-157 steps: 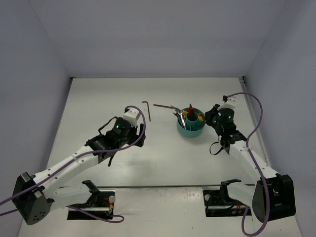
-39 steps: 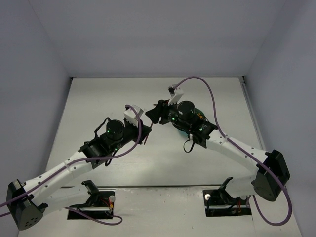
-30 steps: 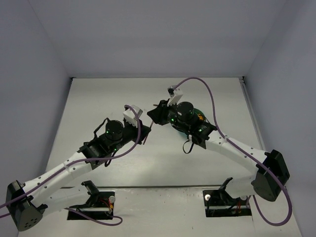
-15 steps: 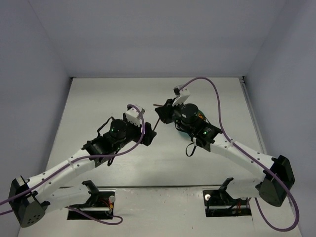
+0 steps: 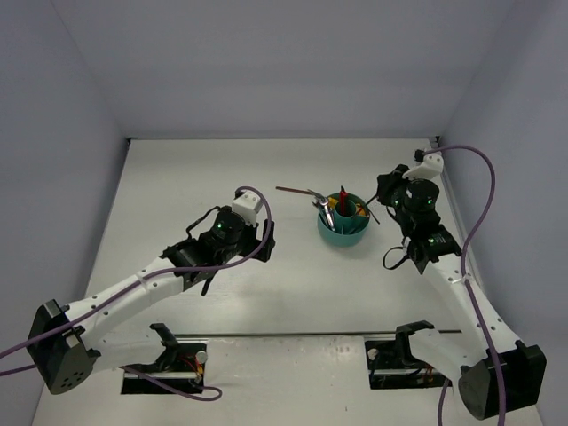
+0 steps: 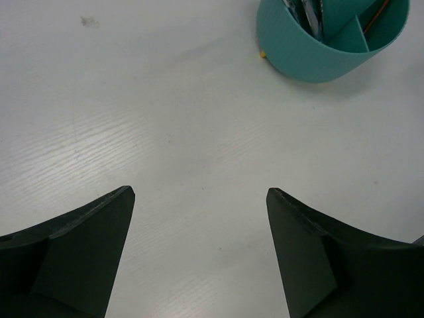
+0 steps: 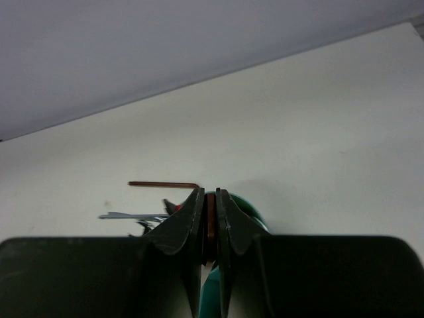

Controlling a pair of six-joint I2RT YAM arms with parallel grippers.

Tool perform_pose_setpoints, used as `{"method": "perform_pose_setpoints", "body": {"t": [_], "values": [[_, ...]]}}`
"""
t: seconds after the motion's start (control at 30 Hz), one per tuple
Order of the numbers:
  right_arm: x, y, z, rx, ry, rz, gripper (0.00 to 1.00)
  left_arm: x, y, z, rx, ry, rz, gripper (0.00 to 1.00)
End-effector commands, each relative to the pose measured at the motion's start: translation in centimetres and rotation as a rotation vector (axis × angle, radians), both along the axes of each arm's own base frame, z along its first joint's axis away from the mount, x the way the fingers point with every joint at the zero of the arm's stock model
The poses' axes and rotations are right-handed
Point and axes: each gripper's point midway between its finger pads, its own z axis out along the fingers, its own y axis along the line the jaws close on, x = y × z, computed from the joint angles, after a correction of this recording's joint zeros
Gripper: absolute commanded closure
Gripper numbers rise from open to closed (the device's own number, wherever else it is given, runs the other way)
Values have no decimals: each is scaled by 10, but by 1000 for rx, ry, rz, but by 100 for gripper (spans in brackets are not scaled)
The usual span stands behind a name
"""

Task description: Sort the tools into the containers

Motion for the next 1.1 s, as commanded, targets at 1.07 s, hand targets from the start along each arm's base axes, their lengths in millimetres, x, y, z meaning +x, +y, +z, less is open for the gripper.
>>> {"method": "perform_pose_setpoints", "body": {"t": [1.07], "values": [[16, -11, -93, 94, 135, -24, 61, 66, -9, 14, 38, -18, 77, 22]]}}
